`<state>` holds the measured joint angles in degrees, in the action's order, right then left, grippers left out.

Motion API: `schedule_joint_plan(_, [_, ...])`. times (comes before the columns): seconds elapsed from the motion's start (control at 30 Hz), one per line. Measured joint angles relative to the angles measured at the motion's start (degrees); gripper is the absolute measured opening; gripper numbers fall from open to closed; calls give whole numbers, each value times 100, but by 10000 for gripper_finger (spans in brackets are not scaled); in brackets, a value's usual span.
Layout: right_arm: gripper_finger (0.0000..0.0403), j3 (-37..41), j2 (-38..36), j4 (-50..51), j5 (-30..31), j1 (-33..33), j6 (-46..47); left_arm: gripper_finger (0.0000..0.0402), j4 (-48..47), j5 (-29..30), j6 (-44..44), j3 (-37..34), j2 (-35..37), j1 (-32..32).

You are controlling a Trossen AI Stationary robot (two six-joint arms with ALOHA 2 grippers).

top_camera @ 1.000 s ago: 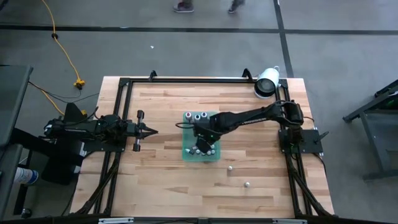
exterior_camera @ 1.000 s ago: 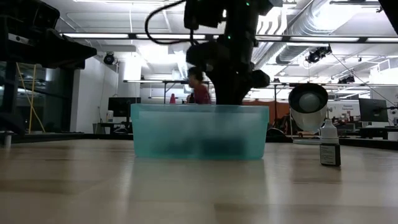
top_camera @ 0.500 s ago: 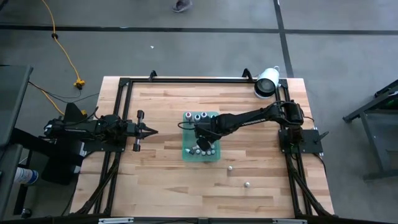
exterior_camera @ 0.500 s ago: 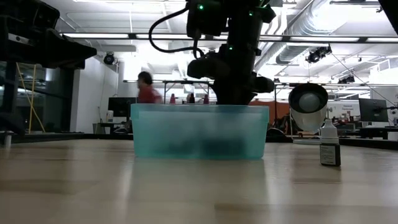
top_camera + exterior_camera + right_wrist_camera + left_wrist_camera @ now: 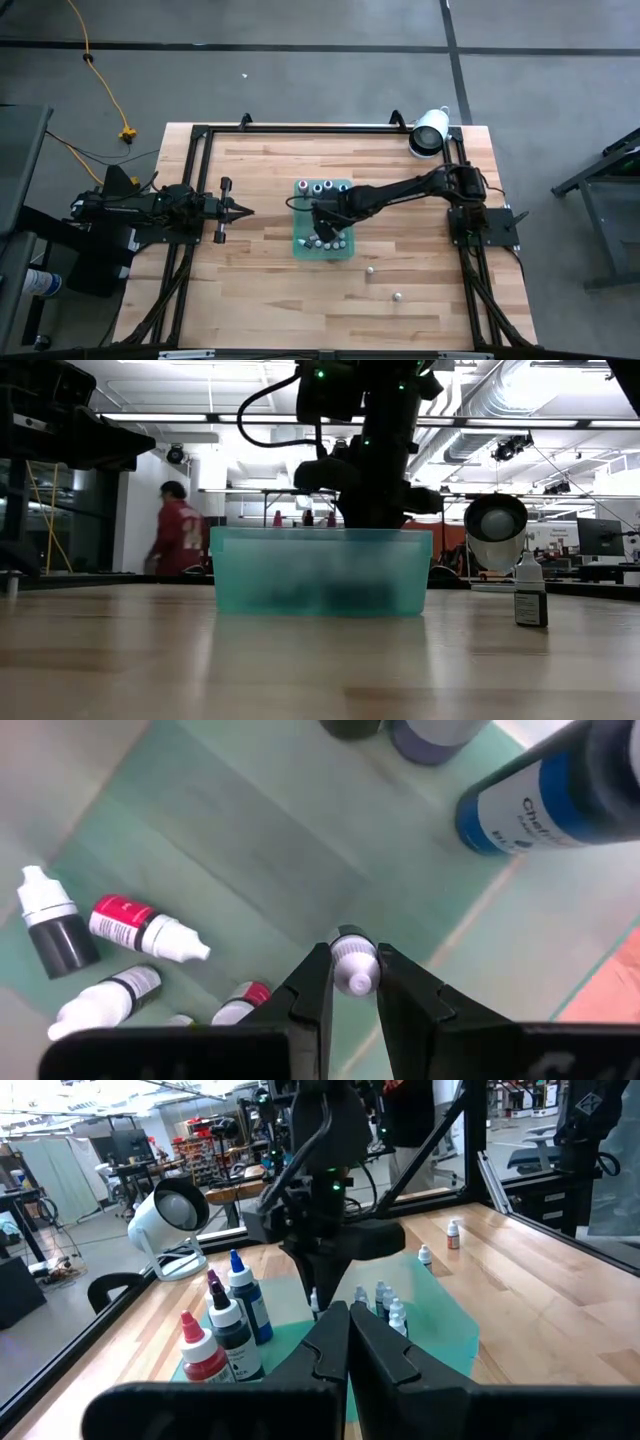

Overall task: Pick & Place food coloring
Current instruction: Put the small green food coloring bottle into the green bin

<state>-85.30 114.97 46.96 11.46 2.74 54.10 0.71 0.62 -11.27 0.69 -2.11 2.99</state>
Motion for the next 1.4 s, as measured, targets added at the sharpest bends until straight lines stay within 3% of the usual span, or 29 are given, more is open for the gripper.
schedule_joint_plan(1.03, [54,-2,220,-319,-95,31,92,0,0,0,-2,0,0,2])
schedule_joint_plan(1.4, [120,-2,220,-316,-74,31,-24,0,0,2,-2,0,-1,1])
